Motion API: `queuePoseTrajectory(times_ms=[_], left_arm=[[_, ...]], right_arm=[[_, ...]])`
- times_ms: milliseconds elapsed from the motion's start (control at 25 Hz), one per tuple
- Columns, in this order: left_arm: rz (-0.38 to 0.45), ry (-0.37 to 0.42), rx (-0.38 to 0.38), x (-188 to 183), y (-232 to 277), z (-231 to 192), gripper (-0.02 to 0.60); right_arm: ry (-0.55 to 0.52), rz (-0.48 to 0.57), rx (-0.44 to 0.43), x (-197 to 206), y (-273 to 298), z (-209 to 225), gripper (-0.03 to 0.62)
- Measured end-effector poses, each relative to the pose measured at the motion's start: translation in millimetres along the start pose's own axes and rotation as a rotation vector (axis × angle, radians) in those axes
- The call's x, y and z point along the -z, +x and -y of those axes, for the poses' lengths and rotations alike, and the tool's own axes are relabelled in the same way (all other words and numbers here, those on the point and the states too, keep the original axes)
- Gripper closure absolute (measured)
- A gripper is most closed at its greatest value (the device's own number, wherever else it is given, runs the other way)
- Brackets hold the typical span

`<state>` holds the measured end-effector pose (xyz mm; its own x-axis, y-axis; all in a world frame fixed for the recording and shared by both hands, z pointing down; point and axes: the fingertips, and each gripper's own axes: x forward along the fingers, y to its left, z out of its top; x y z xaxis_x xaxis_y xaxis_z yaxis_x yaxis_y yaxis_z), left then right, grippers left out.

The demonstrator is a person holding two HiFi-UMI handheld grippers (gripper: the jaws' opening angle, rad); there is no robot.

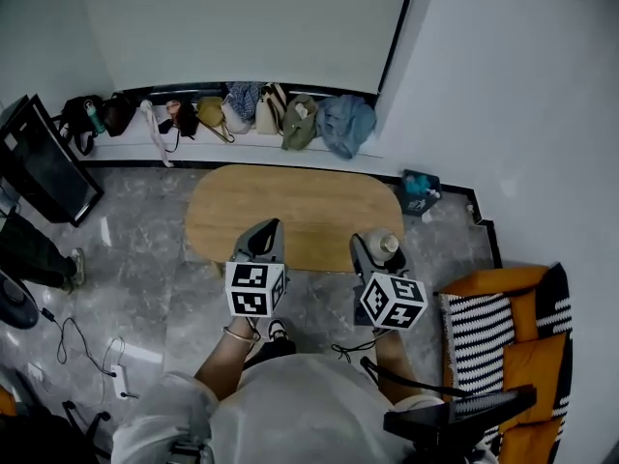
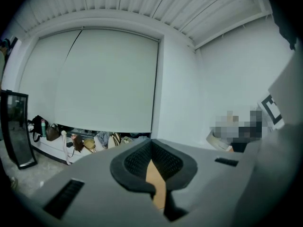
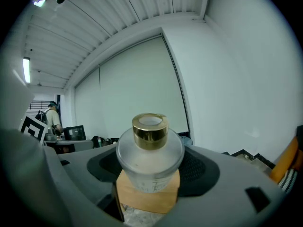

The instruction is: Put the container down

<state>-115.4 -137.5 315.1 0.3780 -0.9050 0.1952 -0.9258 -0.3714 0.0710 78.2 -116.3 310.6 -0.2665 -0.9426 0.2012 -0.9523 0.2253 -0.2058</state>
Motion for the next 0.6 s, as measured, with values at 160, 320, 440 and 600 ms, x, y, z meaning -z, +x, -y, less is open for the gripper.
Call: queuePoseTrajectory(times_ms=[160, 320, 440, 600], left_arm=[[-0.008, 0.005, 0.013, -8, 38, -21, 0.574], [-0.015, 0.008, 0.027, -15, 75, -47, 0.574], [-0.028, 0.012, 0.027, -16, 99, -64, 0.574], [-0.074, -0.026, 0.006, -1, 126, -78, 0.574]], right_arm=[[-0.002, -0.001, 0.005, -9, 41, 3, 0.261], [0.024, -0.001, 0.022, -17, 84, 6, 0.261], [0.046, -0.001, 0.036, -19, 109, 10, 0.261], [0.053, -0.031, 0.041, -14, 135, 21, 0.261]])
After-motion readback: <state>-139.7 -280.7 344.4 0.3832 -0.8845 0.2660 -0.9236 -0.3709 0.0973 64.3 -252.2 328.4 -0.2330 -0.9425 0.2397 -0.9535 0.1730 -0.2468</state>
